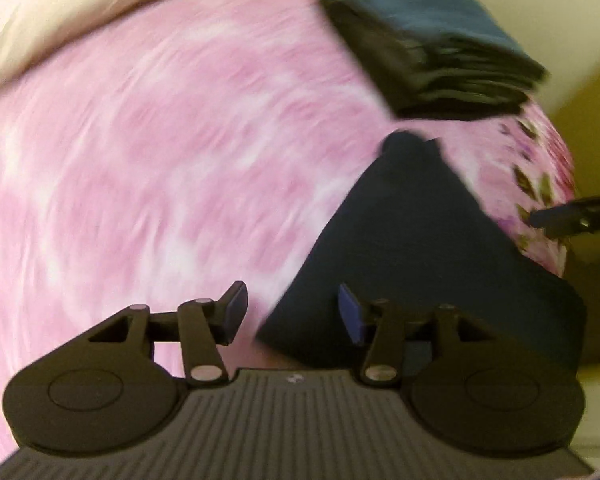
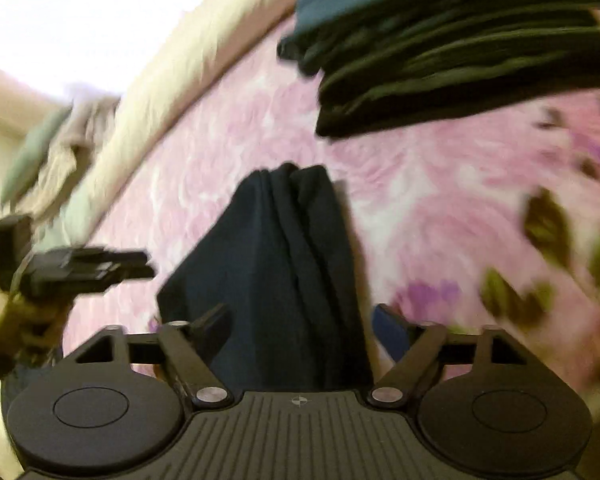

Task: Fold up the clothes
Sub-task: 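Grasp the folded pants with the right gripper and lift it toward the stack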

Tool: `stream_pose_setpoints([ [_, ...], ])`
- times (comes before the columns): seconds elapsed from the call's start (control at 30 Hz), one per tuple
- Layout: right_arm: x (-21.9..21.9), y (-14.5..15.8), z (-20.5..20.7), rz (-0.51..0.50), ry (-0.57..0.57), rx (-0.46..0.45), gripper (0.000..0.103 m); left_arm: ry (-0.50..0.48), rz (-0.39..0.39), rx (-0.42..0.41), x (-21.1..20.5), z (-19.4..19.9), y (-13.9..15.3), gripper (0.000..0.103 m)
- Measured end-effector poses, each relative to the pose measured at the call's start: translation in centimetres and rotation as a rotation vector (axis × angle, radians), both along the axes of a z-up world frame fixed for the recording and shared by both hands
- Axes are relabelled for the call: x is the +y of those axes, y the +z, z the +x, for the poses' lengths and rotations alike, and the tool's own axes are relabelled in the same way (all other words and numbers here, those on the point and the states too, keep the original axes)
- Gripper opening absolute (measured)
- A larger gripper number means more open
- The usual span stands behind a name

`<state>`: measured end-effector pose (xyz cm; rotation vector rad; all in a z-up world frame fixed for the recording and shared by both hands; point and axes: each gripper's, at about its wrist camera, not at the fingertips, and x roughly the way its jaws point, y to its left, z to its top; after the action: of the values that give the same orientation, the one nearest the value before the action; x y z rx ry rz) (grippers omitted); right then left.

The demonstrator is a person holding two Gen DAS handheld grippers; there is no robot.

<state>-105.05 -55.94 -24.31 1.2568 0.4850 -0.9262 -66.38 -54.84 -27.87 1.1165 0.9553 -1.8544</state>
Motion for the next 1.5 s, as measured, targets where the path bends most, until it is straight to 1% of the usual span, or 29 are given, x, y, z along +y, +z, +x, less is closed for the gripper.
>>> stream_pose_setpoints([
  [0.03, -1.9, -1.2, 0.6, 0.02, 0.048, -0.01, 0.085, 0.054, 0.024, 0.003, 0.5, 1.1, -0.5, 0.045],
  [0.1, -4.7, -3.0, 1.7, 0.037, 0.116, -0.01, 0.085, 0.103, 0.071, 0.034, 1.0, 1.7, -1.8, 0.045],
  [0.2, -7.4, -5.1, 3.3, 0.047, 0.185, -0.028, 0.085, 0.174, 0.146, 0.09, 1.4, 2.2, -3.6, 0.043],
  [0.27, -8.7, -6.8, 4.0, 0.074, 0.208, -0.034, 0.085, 0.19, 0.171, 0.127, 1.3, 2.0, -4.7, 0.038],
  [0.33, -9.1, -7.7, 3.9, 0.078, 0.2, -0.061, 0.083, 0.166, 0.157, 0.124, 0.7, 1.2, -4.7, 0.036],
  [0.37, -9.1, -7.8, 3.7, 0.075, 0.187, -0.075, 0.05, 0.154, 0.15, 0.123, 0.4, 0.7, -4.7, 0.036],
  [0.4, -9.0, -8.0, 3.1, 0.092, 0.156, -0.083, 0.032, 0.14, 0.142, 0.12, 0.1, 0.3, -4.7, 0.036],
  [0.43, -8.4, -8.2, 2.2, 0.104, 0.108, -0.121, 0.031, 0.114, 0.133, 0.108, -0.6, -0.6, -4.6, 0.036],
  [0.47, -7.5, -8.2, 1.4, 0.1, 0.056, -0.148, 0.027, 0.088, 0.124, 0.097, -1.2, -1.4, -4.5, 0.036],
  [0.53, -5.6, -7.7, 0.1, 0.081, -0.043, -0.148, 0.025, 0.008, 0.09, 0.079, -2.4, -3.9, -4.1, 0.036],
  [0.6, -2.7, -7.3, -2.0, 0.068, -0.179, -0.148, 0.023, -0.086, 0.053, 0.079, -3.5, -6.9, -3.7, 0.036],
  [0.63, -1.3, -7.1, -3.0, 0.061, -0.247, -0.147, 0.023, -0.129, 0.034, 0.087, -3.8, -8.4, -3.6, 0.036],
  [0.7, 2.4, -6.4, -5.3, 0.049, -0.397, -0.127, 0.023, -0.239, -0.01, 0.11, -4.4, -12.9, -3.0, 0.036],
  [0.77, 7.1, -6.0, -7.2, 0.05, -0.594, -0.106, 0.024, -0.331, -0.048, 0.133, -4.6, -16.7, -2.3, 0.037],
  [0.83, 11.8, -6.2, -8.3, 0.075, -0.783, -0.109, 0.024, -0.392, -0.075, 0.165, -4.4, -19.1, -1.0, 0.038],
  [0.87, 13.4, -6.2, -8.5, 0.077, -0.825, -0.121, 0.026, -0.42, -0.087, 0.18, -4.2, -20.1, -0.3, 0.041],
  [0.9, 15.0, -6.3, -8.7, 0.078, -0.866, -0.134, 0.036, -0.424, -0.094, 0.189, -3.8, -20.2, 0.2, 0.042],
  [0.93, 15.7, -6.1, -8.6, 0.076, -0.868, -0.136, 0.045, -0.428, -0.099, 0.196, -3.5, -20.2, 0.8, 0.042],
  [0.97, 16.4, -5.9, -8.5, 0.074, -0.87, -0.138, 0.056, -0.427, -0.102, 0.194, -2.9, -19.4, 1.1, 0.042],
  [1.0, 16.8, -5.5, -8.3, 0.064, -0.852, -0.142, 0.064, -0.425, -0.103, 0.191, -2.3, -18.7, 1.4, 0.044],
  [1.03, 17.1, -5.0, -8.1, 0.055, -0.829, -0.142, 0.068, -0.415, -0.102, 0.184, -1.7, -17.6, 1.5, 0.044],
  [1.07, 17.5, -4.6, -7.8, 0.05, -0.803, -0.138, 0.074, -0.4, -0.094, 0.172, -1.1, -16.2, 1.4, 0.044],
  [1.1, 18.2, -4.7, -7.3, 0.063, -0.781, -0.145, 0.077, -0.376, -0.074, 0.165, -0.4, -15.0, 1.1, 0.044],
  [1.2, 20.2, -4.8, -5.7, 0.103, -0.718, -0.166, 0.078, -0.308, -0.015, 0.143, 1.5, -11.4, 0.3, 0.044],
  [1.27, 21.3, -5.4, -4.3, 0.136, -0.71, -0.194, 0.078, -0.275, 0.013, 0.13, 3.1, -9.4, -0.3, 0.044],
  [1.4, 22.5, -7.3, -1.7, 0.191, -0.69, -0.285, 0.078, -0.25, 0.045, 0.128, 5.0, -7.8, -0.7, 0.045],
  [1.47, 22.5, -8.2, -0.3, 0.226, -0.678, -0.293, 0.078, -0.259, 0.05, 0.129, 5.7, -7.6, -0.5, 0.045],
  [1.5, 22.4, -8.4, 0.2, 0.224, -0.674, -0.302, 0.078, -0.266, 0.047, 0.132, 6.0, -7.5, -0.3, 0.045],
])
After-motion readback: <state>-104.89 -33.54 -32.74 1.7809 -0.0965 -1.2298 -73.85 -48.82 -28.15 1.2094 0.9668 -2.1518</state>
